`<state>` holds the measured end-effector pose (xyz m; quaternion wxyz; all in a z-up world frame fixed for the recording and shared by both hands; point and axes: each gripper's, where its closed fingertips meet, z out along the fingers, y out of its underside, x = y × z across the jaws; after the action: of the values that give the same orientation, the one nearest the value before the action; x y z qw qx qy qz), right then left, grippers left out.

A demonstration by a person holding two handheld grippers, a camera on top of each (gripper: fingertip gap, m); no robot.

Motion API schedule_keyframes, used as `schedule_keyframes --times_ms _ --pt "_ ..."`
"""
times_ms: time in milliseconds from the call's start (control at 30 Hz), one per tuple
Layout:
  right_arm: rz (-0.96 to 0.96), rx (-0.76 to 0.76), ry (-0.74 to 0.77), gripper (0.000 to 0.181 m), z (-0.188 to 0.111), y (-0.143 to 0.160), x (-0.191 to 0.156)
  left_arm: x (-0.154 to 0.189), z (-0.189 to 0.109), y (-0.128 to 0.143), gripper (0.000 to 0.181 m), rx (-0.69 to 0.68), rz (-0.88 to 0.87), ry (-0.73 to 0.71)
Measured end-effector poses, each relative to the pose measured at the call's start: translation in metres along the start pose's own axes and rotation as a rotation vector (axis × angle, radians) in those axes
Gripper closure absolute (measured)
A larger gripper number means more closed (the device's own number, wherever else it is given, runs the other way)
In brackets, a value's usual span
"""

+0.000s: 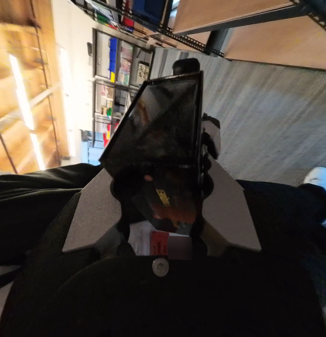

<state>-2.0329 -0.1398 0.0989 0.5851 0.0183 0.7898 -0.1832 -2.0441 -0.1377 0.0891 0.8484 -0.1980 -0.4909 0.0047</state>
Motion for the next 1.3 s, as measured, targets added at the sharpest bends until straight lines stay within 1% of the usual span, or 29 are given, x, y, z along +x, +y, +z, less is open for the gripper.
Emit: schedule_keyframes --times_ms 67,167,233,300,400,467,533,600,700,733,767,867,933,1000,1133,1233,1300 --pt "-0.006 -0.002 0.011 0.093 0.006 -0.006 0.008 -0.004 -0.007 -0.003 0.1 -0.015 0.011 -0.04" --pt "-0.009 -0.067 0.004 0.095 0.024 -0.015 0.018 -0.011 -0.026 -0.019 0.1 0.009 -0.015 -0.063" --pt "0.0 -0.067 0.009 0.089 0.038 -0.026 0.029 -0.018 -0.04 -0.029 0.1 0.011 -0.005 -0.099" --pt "0.045 -0.075 0.022 0.084 0.051 -0.037 0.04 -0.026 -0.053 -0.038 0.1 -0.016 0.012 -0.148" --pt "0.08 -0.061 -0.01 0.092 0.063 -0.059 0.049 -0.033 -0.067 -0.054 0.1 -0.028 -0.043 -0.17" --pt "0.081 -0.066 -0.039 0.093 0.071 -0.071 0.058 -0.041 -0.077 -0.062 0.1 -0.051 -0.051 -0.2" --pt "0.14 -0.054 -0.081 0.094 0.079 -0.083 0.069 -0.05 -0.088 -0.074 0.1 -0.043 -0.101 -0.229" --pt "0.2 -0.028 -0.14 0.094 0.085 -0.095 0.076 -0.054 -0.096 -0.087 0.1 -0.023 -0.132 -0.24" --pt "0.271 -0.005 -0.241 0.095 0.089 -0.112 0.083 -0.055 -0.106 -0.105 0.104 0.016 -0.099 -0.253" --pt "0.278 0.002 -0.26 0.095 0.088 -0.118 0.086 -0.058 -0.109 -0.111 0.102 0.038 -0.093 -0.261" --pt "0.284 0.007 -0.272 0.095 0.087 -0.123 0.091 -0.063 -0.114 -0.116 0.098 0.063 -0.097 -0.274" --pt "0.327 0.004 -0.257 0.096 0.08 -0.141 0.12 -0.077 -0.139 -0.126 0.099 0.166 -0.12 -0.331" --pt "0.354 0.002 -0.236 0.096 0.075 -0.157 0.147 -0.076 -0.157 -0.125 0.103 0.251 -0.099 -0.358" --pt "0.364 0.001 -0.187 0.096 0.075 -0.176 0.181 -0.065 -0.17 -0.115 0.105 0.316 -0.048 -0.384" --pt "0.335 0.022 -0.006 0.095 0.087 -0.215 0.256 -0.048 -0.189 -0.073 0.109 0.403 -0.027 -0.483" --pt "0.331 0.041 0.087 0.095 0.107 -0.241 0.294 -0.033 -0.201 -0.041 0.11 0.497 -0.034 -0.548" --pt "0.347 0.045 0.163 0.095 0.119 -0.251 0.317 -0.02 -0.209 -0.023 0.111 0.558 -0.023 -0.586"
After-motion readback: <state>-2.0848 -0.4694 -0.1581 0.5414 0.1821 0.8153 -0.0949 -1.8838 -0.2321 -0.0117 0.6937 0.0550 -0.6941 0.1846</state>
